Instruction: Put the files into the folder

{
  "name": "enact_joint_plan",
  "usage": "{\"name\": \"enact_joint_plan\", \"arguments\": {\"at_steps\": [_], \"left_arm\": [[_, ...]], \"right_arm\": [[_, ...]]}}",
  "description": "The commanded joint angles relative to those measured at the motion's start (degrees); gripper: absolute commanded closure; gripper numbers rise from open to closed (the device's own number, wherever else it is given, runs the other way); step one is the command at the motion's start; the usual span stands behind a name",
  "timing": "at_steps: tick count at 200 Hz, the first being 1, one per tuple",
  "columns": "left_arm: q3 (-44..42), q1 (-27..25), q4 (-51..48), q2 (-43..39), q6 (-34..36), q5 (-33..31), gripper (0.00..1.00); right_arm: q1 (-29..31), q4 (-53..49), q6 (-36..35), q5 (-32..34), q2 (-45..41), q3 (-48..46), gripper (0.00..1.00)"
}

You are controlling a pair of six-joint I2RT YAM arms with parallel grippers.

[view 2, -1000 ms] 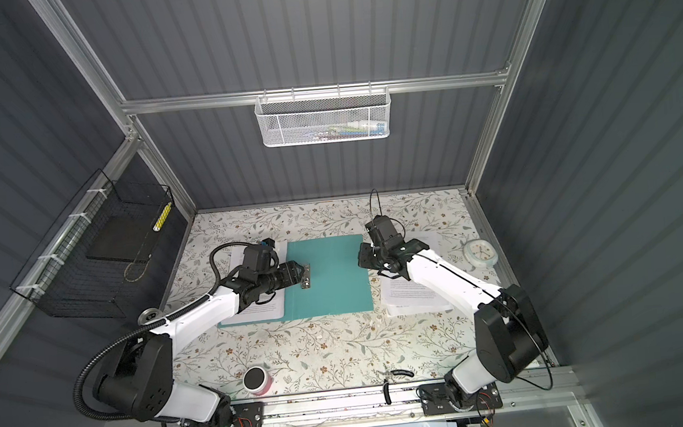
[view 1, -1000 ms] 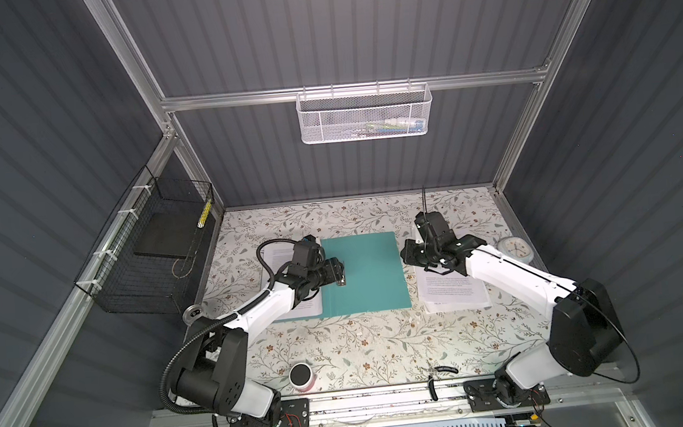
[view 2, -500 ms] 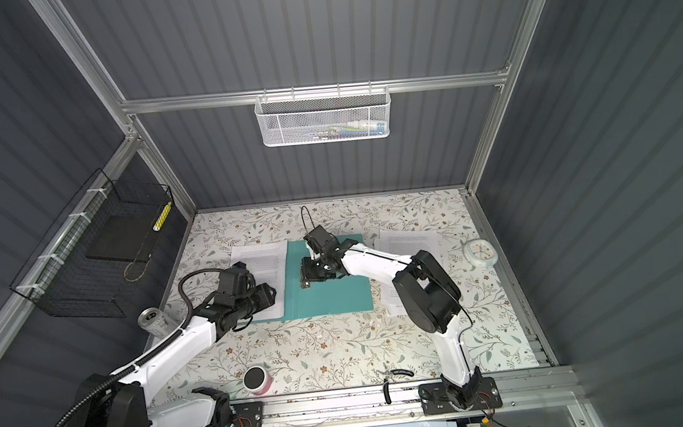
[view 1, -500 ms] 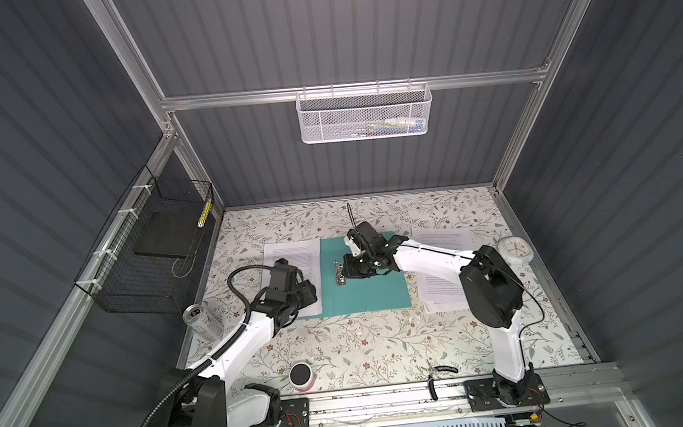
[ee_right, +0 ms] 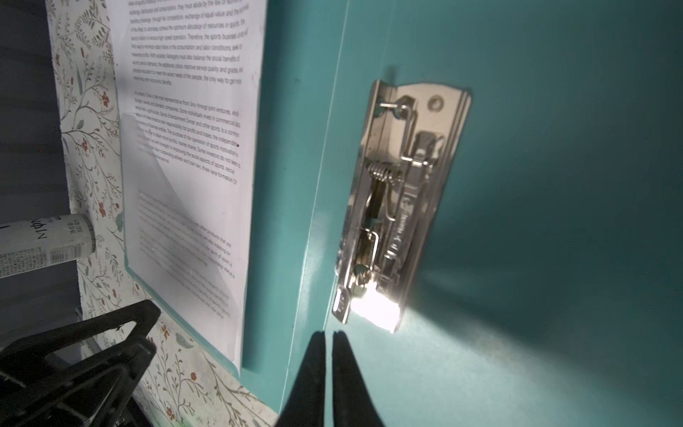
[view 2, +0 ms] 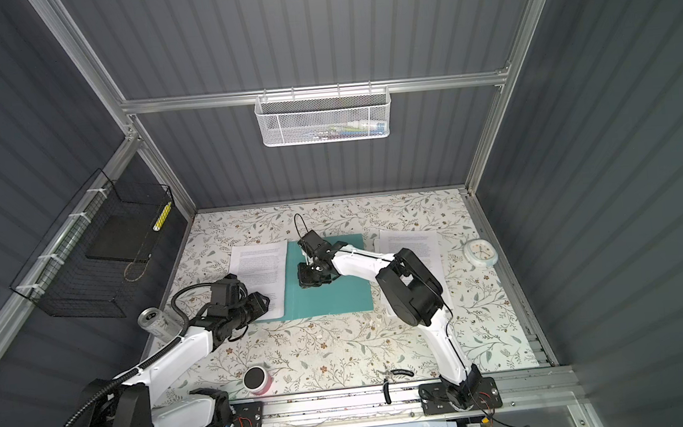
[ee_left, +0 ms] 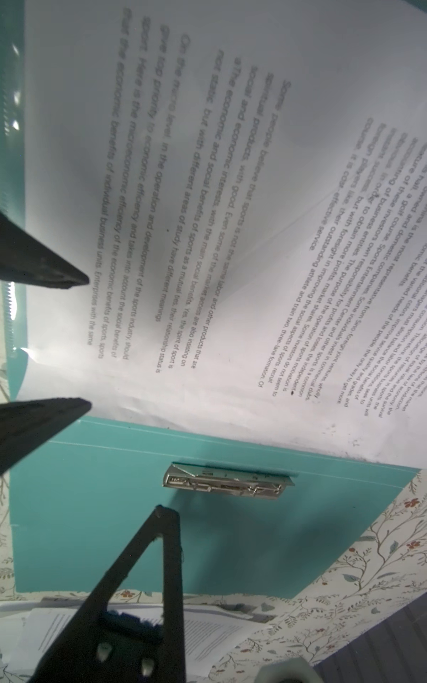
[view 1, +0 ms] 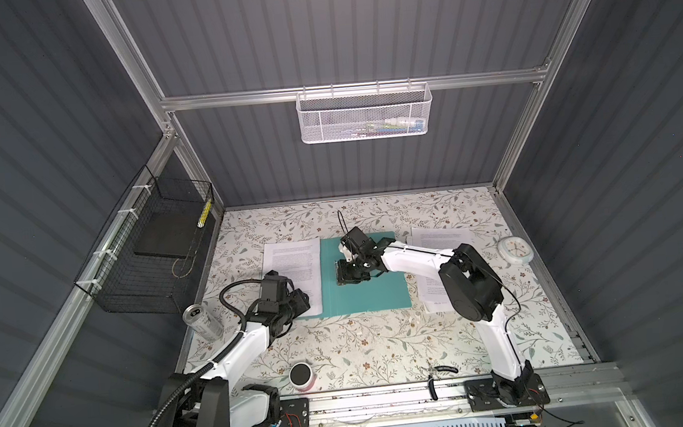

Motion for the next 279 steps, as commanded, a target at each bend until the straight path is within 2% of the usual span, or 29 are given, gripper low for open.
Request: {"name": "enact_joint_plan", "arguments": {"at_steps": [1, 57, 116, 162, 279], "left_arm": [[-0.9, 0.4, 1.1, 0.7, -0.2, 1.1, 0.51], [-1.4, 0.5, 1.2, 0.6, -0.1, 1.4, 0.52], [-1.8, 0.5, 1.4, 0.8, 0.0, 1.9, 0.52], [-2.7, 0.5, 1.7, 1.3, 0.2, 2.1, 0.52], [-3.6, 0.6, 3.6, 3.1, -0.1, 2.7, 0.54]], "right_arm": [[0.0, -2.2, -0.4, 1.0, 1.1, 1.7, 0.88], [0.0, -2.2, -0.1, 1.2, 3.0, 3.0, 0.82], [0.0, -2.4, 0.0, 1.0, 4.8, 4.5, 0.82], [0.0, -1.8, 0.8, 0.5, 5.6, 4.5, 0.88], [0.0, -1.2, 1.6, -0.5, 6.4, 2.8, 0.88]]}}
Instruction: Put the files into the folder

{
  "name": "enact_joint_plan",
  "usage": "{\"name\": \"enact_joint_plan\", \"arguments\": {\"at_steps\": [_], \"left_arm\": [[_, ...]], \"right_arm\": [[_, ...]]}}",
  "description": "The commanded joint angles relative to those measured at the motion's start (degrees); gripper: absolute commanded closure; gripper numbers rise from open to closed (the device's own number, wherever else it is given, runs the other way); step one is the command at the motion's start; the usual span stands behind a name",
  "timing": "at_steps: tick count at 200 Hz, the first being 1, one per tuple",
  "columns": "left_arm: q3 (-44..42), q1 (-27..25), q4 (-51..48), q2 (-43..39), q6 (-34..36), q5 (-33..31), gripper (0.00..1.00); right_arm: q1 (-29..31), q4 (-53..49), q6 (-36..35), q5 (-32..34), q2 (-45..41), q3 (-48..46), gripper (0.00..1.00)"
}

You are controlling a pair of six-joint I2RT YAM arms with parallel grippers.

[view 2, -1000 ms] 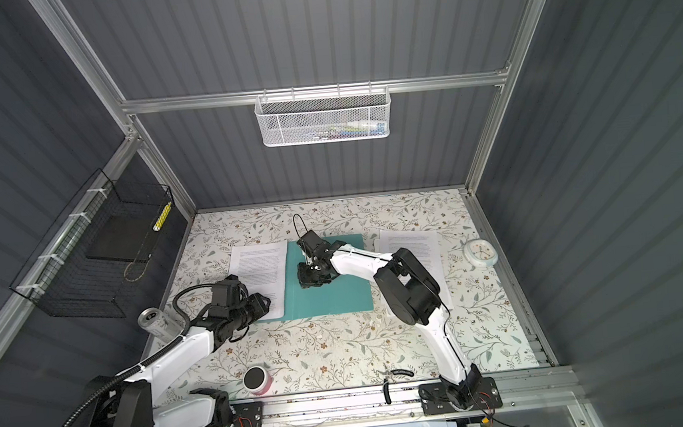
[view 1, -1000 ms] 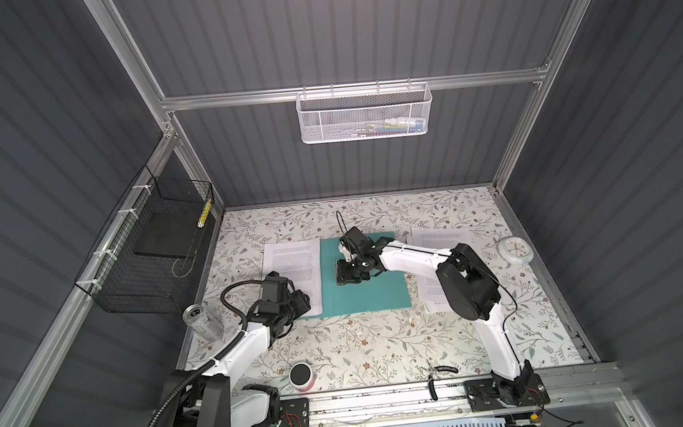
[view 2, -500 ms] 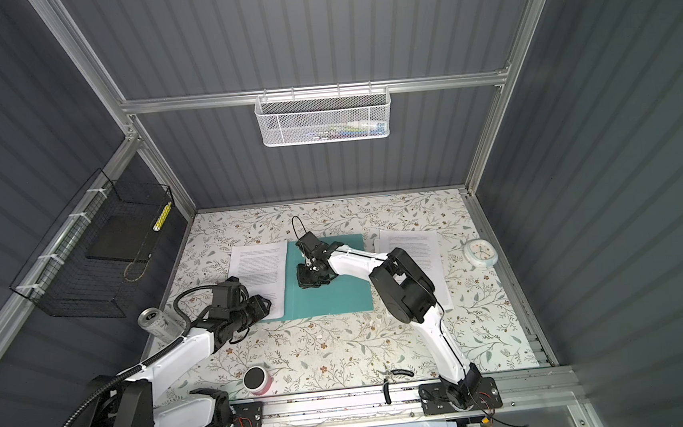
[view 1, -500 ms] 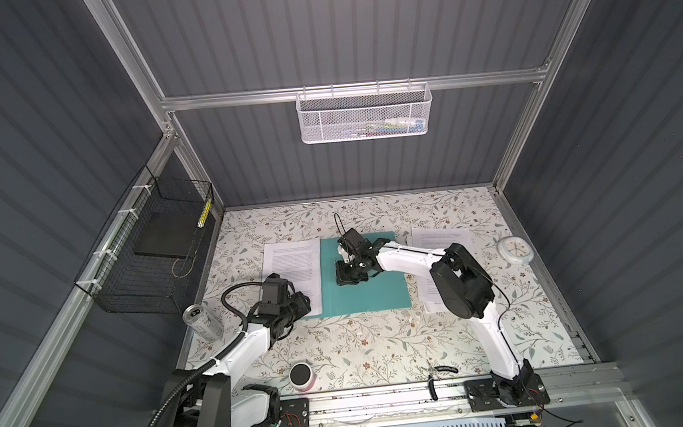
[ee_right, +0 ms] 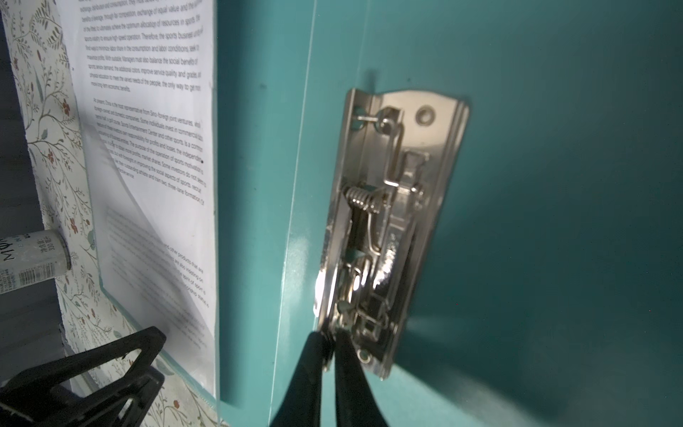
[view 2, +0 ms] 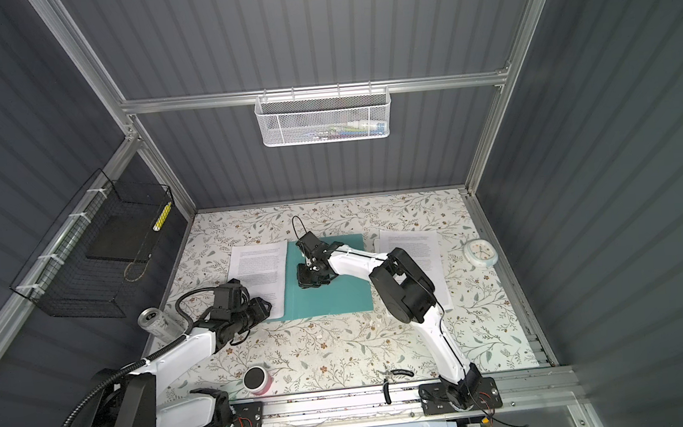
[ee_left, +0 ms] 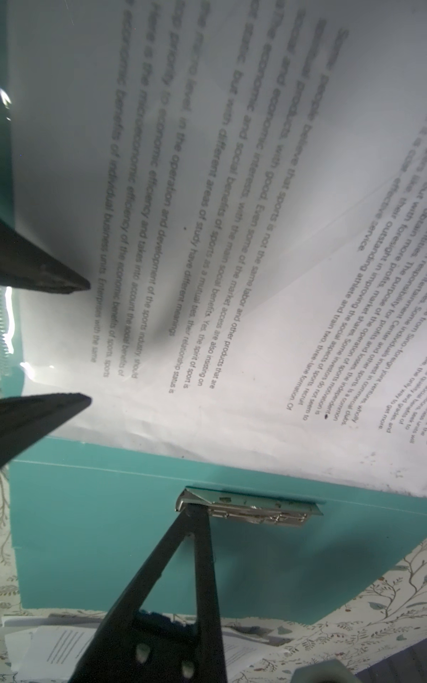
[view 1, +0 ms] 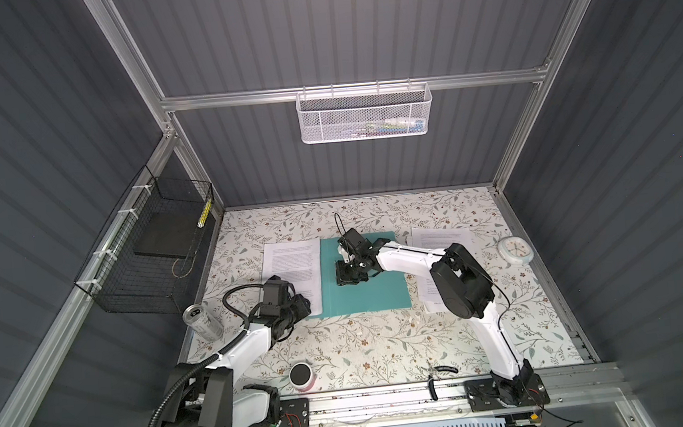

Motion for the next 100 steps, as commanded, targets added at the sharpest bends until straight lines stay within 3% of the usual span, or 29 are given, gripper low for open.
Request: {"name": "enact_joint_plan", "arguments": {"at_steps": [1, 70, 100], "left_arm": [[-0.8, 0.3, 0.1, 0.7, 0.0, 0.9, 0.54], [-0.9, 0.3, 0.3, 0.9, 0.3, 0.9, 0.54], [-0.9, 0.3, 0.2, 0.9, 0.2, 0.9, 0.54]], "right_arm": [[0.0, -0.2, 0.8, -0.7, 2.2, -0.8, 0.88], [0.0, -0.3, 1.4, -0.7, 2.8, -2.6, 0.86], [0.0, -0.4, 1.7, -0.4, 2.8, -3.1, 0.91]]}}
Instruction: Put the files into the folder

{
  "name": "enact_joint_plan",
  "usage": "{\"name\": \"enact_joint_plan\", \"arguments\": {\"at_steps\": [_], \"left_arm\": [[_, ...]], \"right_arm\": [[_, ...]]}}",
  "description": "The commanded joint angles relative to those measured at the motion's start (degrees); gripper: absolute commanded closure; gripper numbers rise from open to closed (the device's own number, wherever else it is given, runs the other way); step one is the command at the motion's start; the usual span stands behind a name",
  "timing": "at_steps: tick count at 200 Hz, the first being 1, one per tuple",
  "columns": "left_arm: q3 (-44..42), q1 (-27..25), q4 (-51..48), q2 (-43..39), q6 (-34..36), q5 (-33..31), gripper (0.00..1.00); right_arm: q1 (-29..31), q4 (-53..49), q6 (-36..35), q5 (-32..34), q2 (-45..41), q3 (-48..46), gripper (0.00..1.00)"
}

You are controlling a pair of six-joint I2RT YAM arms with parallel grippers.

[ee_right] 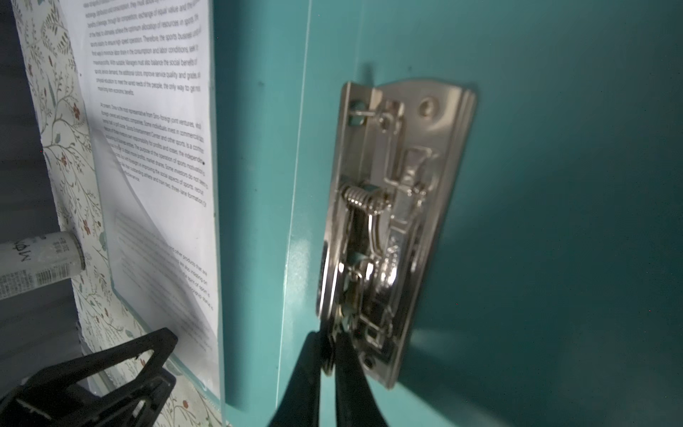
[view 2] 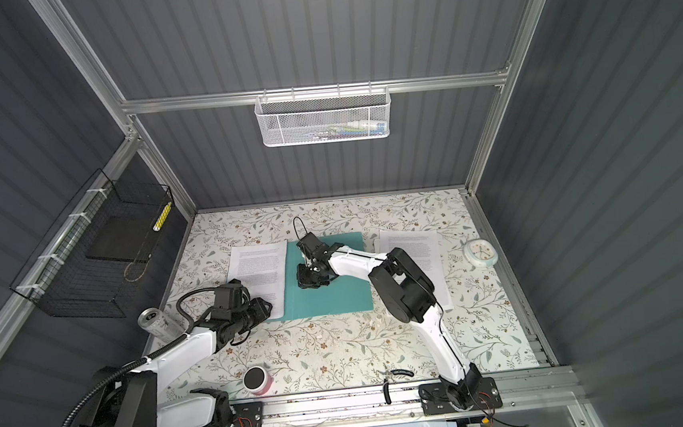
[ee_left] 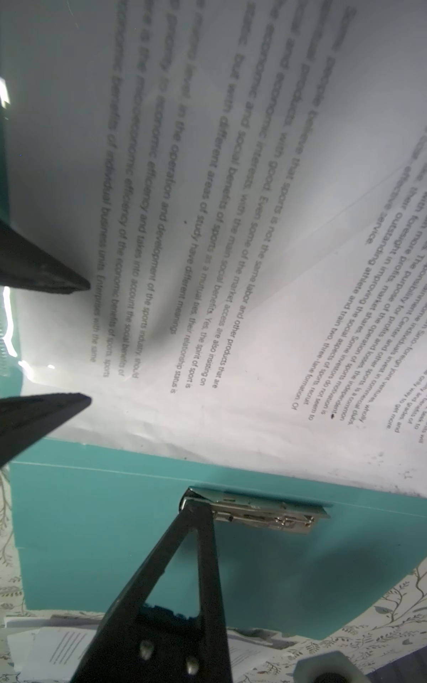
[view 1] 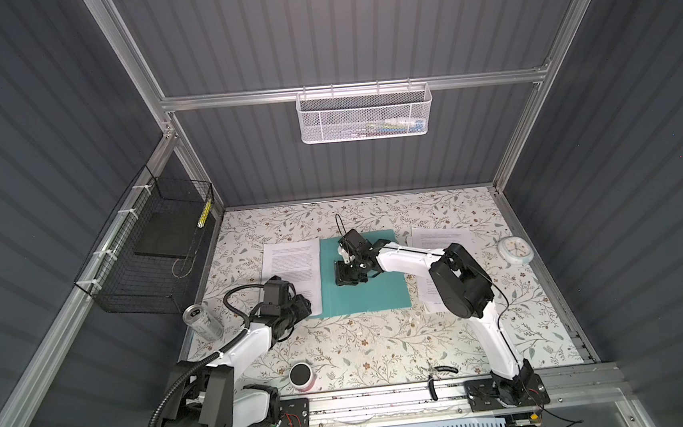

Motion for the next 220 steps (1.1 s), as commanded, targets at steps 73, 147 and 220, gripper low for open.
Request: {"name": "enact_joint_plan", "arguments": {"at_steps": [73, 147, 220], "left_arm": [[0.5, 0.3, -0.6, 3.3, 0.2, 0.1, 0.56], [1.5, 0.3, -2.2, 4.6, -0.4, -1.9, 0.56], [1.6, 0.4, -2.5, 4.6, -0.5, -2.4, 0.56]], "right_arm": [[-1.0, -2.8, 1.1, 0.6, 2.6, -4.5, 0.93], [-1.6, -14.8, 3.1, 6.9, 7.6, -2.3, 1.0], [-3.4, -15.4, 3.0, 4.6, 8.5, -3.3, 1.0]]}}
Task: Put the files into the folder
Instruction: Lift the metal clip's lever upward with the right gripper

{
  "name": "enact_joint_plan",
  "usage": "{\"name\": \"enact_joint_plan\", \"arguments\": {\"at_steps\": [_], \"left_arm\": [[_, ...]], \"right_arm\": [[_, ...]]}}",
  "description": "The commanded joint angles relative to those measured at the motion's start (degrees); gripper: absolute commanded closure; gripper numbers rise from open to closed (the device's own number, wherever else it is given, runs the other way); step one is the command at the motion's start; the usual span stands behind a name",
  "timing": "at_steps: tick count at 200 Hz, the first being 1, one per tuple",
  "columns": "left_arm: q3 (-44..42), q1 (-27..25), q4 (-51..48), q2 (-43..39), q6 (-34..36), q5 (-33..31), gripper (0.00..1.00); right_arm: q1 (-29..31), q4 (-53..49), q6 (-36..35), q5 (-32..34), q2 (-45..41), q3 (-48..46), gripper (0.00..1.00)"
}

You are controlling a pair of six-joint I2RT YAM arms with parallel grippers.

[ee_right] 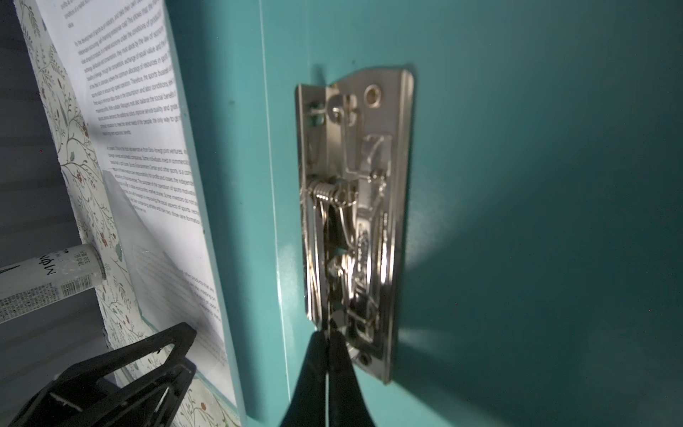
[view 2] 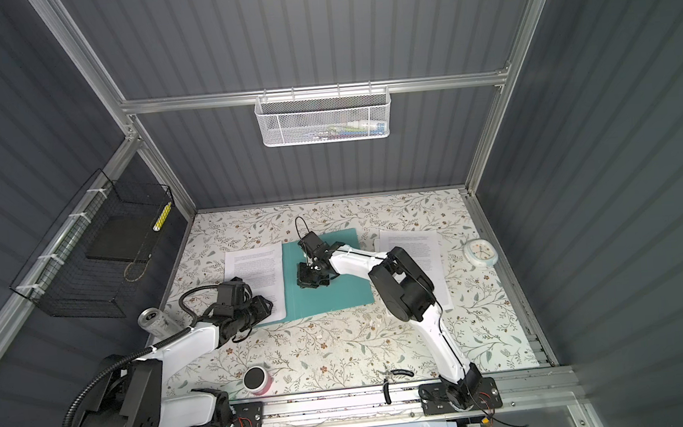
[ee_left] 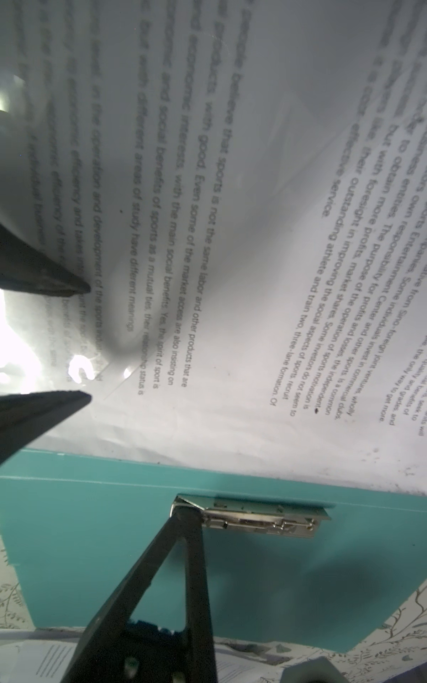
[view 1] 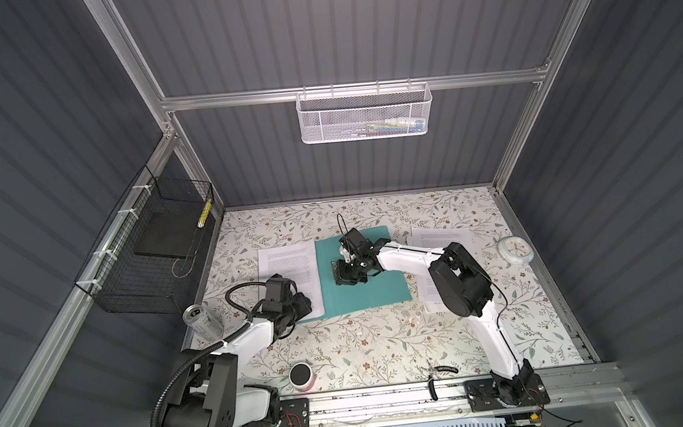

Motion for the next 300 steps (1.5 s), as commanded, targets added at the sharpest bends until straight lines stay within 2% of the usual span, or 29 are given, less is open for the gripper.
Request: {"name": "enact_joint_plan", "arguments": {"at_steps": [1, 25, 42, 72, 140, 162, 184, 227, 273, 300], "left_arm": [[0.2, 0.4, -4.0, 0.9, -0.4, -1.6, 0.56], [0.5, 0.5, -4.0, 1.7, -0.4, -1.5, 0.56], [0.9, 0.5, -4.0, 2.5, -0.3, -1.4, 0.56], [0.9, 0.5, -3.5, 3.1, -0.1, -1.2, 0.56], [1.1, 0.5, -3.5, 3.4, 0.0, -0.6, 0.57], [1.7, 0.5, -3.6, 4.7, 0.3, -0.1, 0.57], [2.4, 0.5, -4.1, 6.0, 0.2, -0.2, 0.57], [4.1, 0.5, -5.3, 9.2, 0.6, 0.0, 0.58], [4.1, 0.5, -5.4, 9.0, 0.7, 0.2, 0.58], [3.8, 0.5, -5.3, 8.6, 0.7, 0.1, 0.58]], "right_arm": [[-2.3, -14.3, -0.2, 5.7, 7.3, -3.8, 1.0], [-4.2, -10.6, -0.8, -2.2, 4.6, -3.8, 1.0], [-5.1, -9.2, -0.8, -5.2, 1.8, -3.4, 1.0], [-6.9, -2.0, 3.4, -14.9, -2.1, -4.8, 1.0], [-9.4, 8.4, 12.8, -25.9, -3.2, -5.8, 1.0], [-9.4, -2.5, 7.2, -21.2, -2.1, -1.6, 1.0], [-9.3, -9.4, 3.0, -14.5, -0.2, -1.5, 1.0], [-9.1, -14.1, -1.8, -6.0, 2.0, -3.9, 1.0], [-7.3, -28.1, -11.0, 12.4, 8.3, 5.3, 1.0], [-6.9, -31.3, -13.9, 17.7, 11.3, 7.1, 1.0]]}}
